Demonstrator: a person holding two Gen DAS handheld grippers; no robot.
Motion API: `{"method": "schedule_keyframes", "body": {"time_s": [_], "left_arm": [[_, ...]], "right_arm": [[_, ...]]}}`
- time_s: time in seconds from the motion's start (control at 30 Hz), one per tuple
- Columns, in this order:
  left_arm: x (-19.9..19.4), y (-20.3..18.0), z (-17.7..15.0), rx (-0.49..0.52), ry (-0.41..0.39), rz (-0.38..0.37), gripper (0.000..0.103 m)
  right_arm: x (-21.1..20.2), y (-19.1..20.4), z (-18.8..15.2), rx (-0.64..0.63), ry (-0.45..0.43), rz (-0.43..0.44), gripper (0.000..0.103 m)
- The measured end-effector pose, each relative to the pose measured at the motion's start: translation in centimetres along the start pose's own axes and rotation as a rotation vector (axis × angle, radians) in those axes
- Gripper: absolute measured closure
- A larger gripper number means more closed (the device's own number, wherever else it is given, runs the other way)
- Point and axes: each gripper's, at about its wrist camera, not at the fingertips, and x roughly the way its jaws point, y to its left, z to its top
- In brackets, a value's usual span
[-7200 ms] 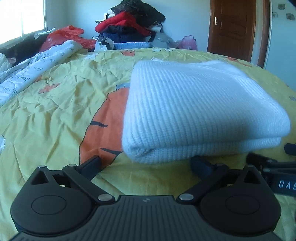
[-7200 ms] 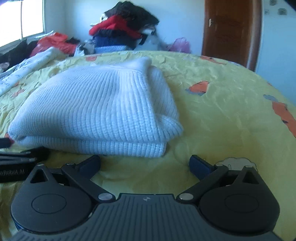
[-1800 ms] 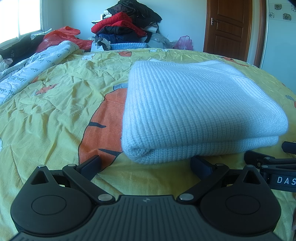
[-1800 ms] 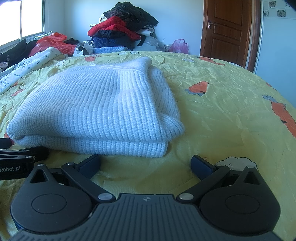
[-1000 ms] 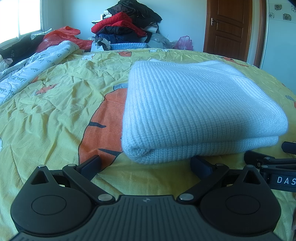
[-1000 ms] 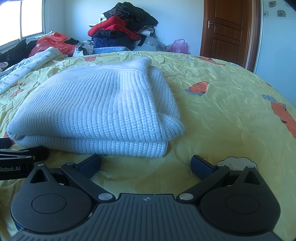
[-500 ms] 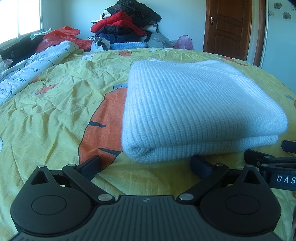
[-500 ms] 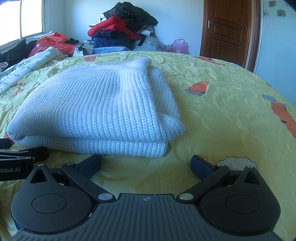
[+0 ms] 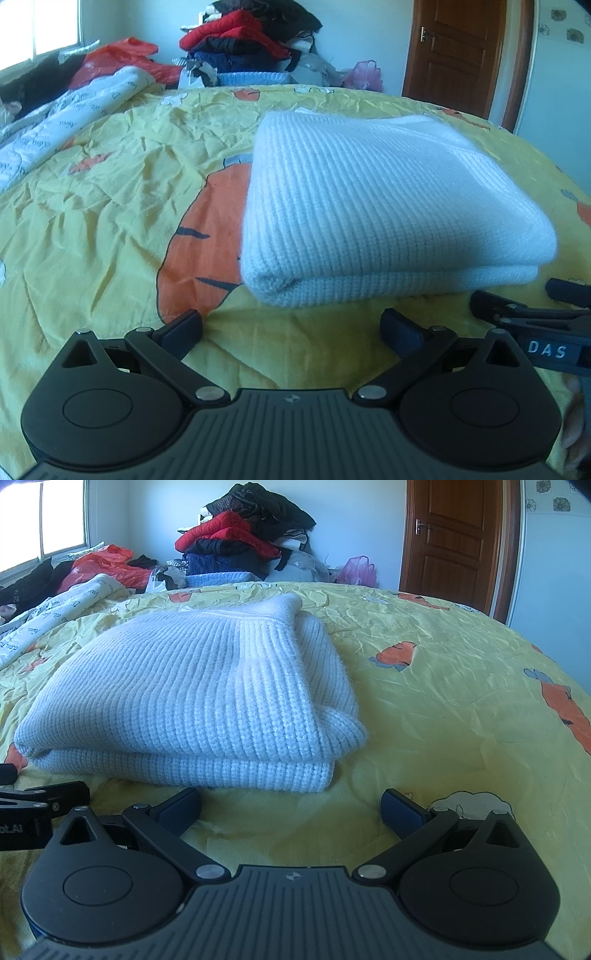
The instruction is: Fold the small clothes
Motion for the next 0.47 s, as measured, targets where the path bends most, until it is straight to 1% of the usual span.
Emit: {"method": "schedule_keyframes", "body": {"time_s": [0.2,0.3,0.37,0.47], "left_arm": [[-0.3,0.2,0.4,-0.034,0.002,-0.021,0.0],[-1.2,0.1,0.5,-0.032,-0.035,0.0,0.0],[-2.0,0.2,0.7,-0.032,-0.043,-0.031,0.0],[-3.3,-0.1,0.9,-0.015,-0.07,-0.043,0.0]], "right_arm": [[0.0,0.0,0.0,0.0,0.0,0.0,0.0],[0.0,0.0,0.0,0.0,0.0,0.0,0.0],[0.0,0.0,0.0,0.0,0.0,0.0,0.0],[0.0,0.0,0.0,0.001,0.0,0.0,0.0]]}}
